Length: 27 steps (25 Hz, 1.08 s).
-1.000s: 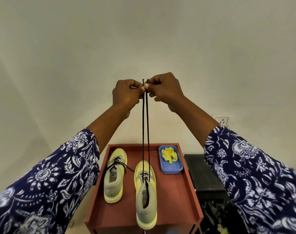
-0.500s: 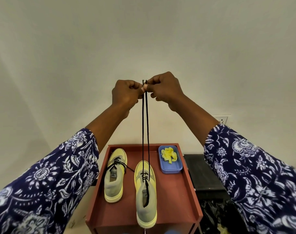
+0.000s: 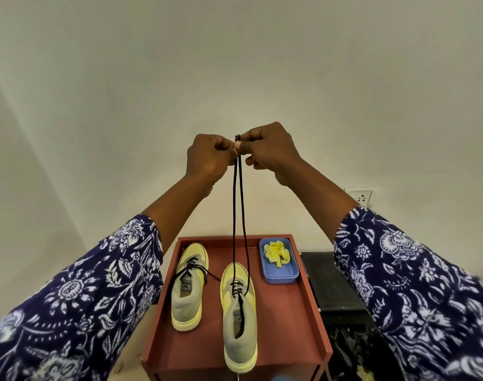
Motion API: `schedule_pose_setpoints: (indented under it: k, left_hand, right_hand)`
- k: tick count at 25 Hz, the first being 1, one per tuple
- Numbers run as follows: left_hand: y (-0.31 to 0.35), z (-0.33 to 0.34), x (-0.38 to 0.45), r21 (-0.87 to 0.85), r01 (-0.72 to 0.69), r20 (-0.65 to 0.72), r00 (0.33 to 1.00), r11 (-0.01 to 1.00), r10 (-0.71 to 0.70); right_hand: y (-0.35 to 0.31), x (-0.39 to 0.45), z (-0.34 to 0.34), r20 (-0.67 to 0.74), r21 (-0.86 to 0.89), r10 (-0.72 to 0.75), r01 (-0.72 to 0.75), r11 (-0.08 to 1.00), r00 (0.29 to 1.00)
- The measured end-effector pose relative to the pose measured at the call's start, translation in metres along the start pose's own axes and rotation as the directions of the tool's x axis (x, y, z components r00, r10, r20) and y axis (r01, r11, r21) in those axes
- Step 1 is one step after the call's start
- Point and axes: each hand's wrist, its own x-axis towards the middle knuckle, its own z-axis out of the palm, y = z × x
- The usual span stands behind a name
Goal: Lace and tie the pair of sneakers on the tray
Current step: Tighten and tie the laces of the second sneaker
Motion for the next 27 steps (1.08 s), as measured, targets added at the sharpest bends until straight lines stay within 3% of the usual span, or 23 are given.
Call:
schedule_pose_setpoints:
  k: [8,13,15,20,23,25,27]
  left_hand:
    - [-0.027,0.009,-0.005,0.194,-0.085,0.053,0.996,0.977,0.076]
    - [-0.094,0.009,-0.011,0.221,0.078,-0.001,0.997,0.972,-0.08]
    - [-0.134,0.012,-0.021,0.252,0.163,0.013,0.985,0.954,-0.172]
    - [-0.224,0.027,-0.063,0.351,0.294,0.112,0.929,0.889,-0.352]
    - [-0.26,0.042,-0.09,0.449,0.341,0.18,0.871,0.826,-0.457]
    - [-0.273,0.049,-0.104,0.528,0.386,0.192,0.814,0.756,-0.549]
    - [-0.281,0.054,-0.111,0.691,0.364,0.197,0.737,0.625,-0.647]
  right_hand:
    - [0.032,0.0,0.007,0.0,0.001,0.031,-0.031,1.0,1.0]
    - [0.096,-0.007,0.003,-0.072,0.003,0.2,-0.2,0.98,0.977]
    - [0.138,-0.016,0.007,-0.088,-0.075,0.272,-0.278,0.957,0.958]
    - [0.239,-0.056,0.03,-0.046,-0.228,0.543,-0.538,0.811,0.838]
    - [0.281,-0.086,0.05,-0.03,-0.285,0.624,-0.605,0.744,0.781]
    - [0.294,-0.1,0.061,-0.038,-0.333,0.64,-0.614,0.716,0.767]
    - [0.301,-0.104,0.068,-0.033,-0.389,0.675,-0.632,0.67,0.737]
